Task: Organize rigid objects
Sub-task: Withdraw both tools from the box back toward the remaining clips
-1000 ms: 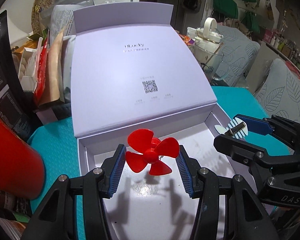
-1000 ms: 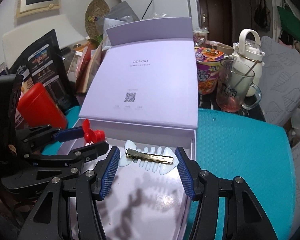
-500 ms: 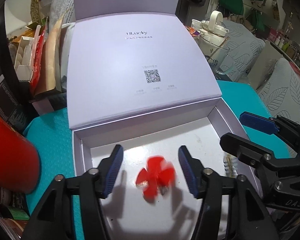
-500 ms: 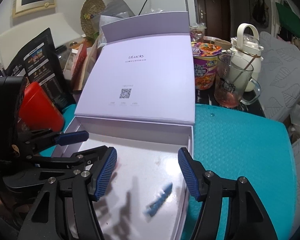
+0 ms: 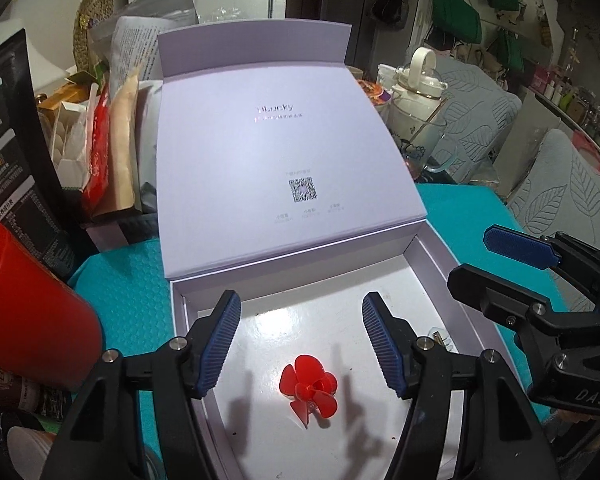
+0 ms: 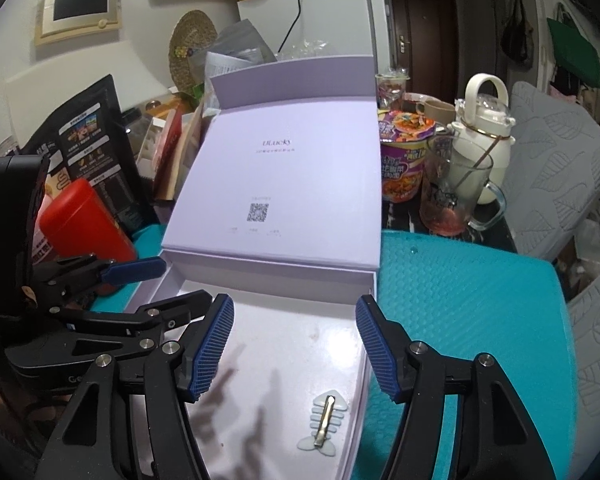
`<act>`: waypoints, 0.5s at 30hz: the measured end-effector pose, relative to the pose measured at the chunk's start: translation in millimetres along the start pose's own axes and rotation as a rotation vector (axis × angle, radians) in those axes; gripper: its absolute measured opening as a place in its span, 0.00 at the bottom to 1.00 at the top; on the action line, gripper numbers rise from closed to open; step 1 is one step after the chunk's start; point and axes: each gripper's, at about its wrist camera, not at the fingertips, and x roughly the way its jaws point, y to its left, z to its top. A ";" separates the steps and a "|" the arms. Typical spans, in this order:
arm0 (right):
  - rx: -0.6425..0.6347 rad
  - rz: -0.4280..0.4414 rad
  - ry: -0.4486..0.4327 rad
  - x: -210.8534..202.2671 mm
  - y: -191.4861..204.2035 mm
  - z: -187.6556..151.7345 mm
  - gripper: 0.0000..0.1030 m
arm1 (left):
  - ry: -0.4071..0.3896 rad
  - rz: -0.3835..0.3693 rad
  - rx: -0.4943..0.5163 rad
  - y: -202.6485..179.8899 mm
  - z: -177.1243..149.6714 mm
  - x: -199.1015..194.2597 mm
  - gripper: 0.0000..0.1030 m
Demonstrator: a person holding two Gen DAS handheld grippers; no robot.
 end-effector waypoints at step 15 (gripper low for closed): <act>-0.035 -0.024 -0.075 -53.2 17.2 7.9 0.62 | -0.101 0.016 0.012 -6.6 6.1 -61.4 0.61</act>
